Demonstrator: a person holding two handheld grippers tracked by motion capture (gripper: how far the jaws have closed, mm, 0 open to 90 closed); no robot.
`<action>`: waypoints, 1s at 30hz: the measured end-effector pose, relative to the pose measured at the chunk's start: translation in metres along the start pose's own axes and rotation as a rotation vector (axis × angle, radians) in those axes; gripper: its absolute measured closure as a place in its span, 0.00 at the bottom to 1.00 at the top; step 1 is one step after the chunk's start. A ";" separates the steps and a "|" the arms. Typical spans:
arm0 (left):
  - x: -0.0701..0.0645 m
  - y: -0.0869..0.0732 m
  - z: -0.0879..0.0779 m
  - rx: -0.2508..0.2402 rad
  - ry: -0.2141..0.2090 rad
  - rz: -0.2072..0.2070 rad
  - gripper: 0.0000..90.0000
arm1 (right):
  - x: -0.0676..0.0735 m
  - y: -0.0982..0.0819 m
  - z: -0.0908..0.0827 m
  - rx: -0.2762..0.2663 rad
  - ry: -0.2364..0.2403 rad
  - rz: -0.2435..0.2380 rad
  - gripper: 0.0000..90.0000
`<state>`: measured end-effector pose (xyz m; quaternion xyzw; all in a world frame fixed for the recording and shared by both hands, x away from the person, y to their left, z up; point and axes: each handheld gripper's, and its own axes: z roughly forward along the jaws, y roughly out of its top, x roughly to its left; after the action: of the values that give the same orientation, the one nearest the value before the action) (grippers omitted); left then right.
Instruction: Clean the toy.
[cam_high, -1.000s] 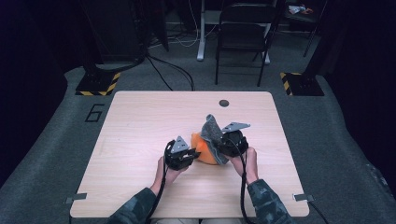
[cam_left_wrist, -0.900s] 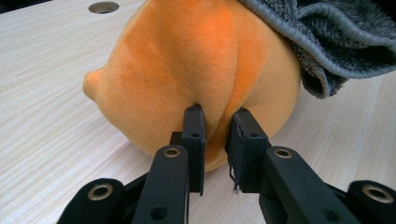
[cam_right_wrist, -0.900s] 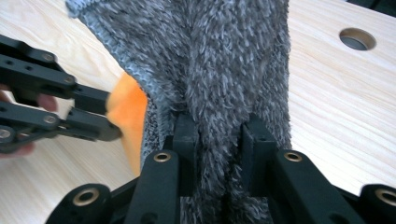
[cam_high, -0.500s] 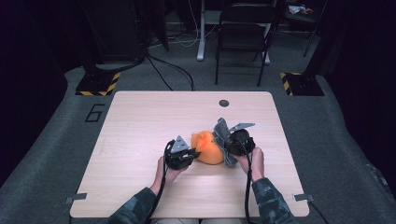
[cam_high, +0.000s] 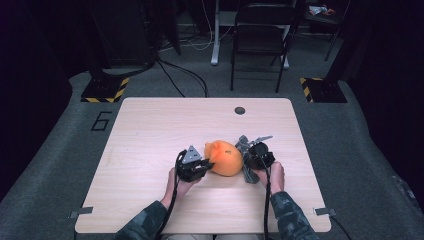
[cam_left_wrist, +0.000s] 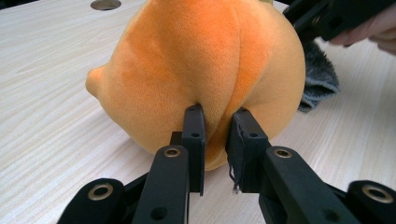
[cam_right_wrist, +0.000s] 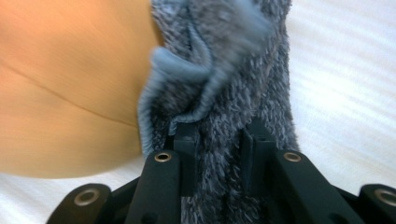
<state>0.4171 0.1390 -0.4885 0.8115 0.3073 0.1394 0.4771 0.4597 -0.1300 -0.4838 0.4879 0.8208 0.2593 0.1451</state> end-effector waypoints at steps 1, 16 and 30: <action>0.000 0.000 0.000 -0.007 0.005 -0.005 0.86 | 0.000 -0.002 0.004 0.021 -0.007 -0.002 0.80; 0.005 -0.002 -0.001 -0.012 0.013 -0.030 0.86 | -0.004 0.017 -0.052 -0.130 0.030 0.009 0.81; 0.008 -0.003 -0.001 0.010 0.018 0.005 0.76 | 0.034 0.024 -0.046 -0.141 0.102 -0.095 0.81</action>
<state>0.4215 0.1459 -0.4911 0.8133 0.3104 0.1465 0.4697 0.4375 -0.1040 -0.4316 0.4234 0.8289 0.3338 0.1491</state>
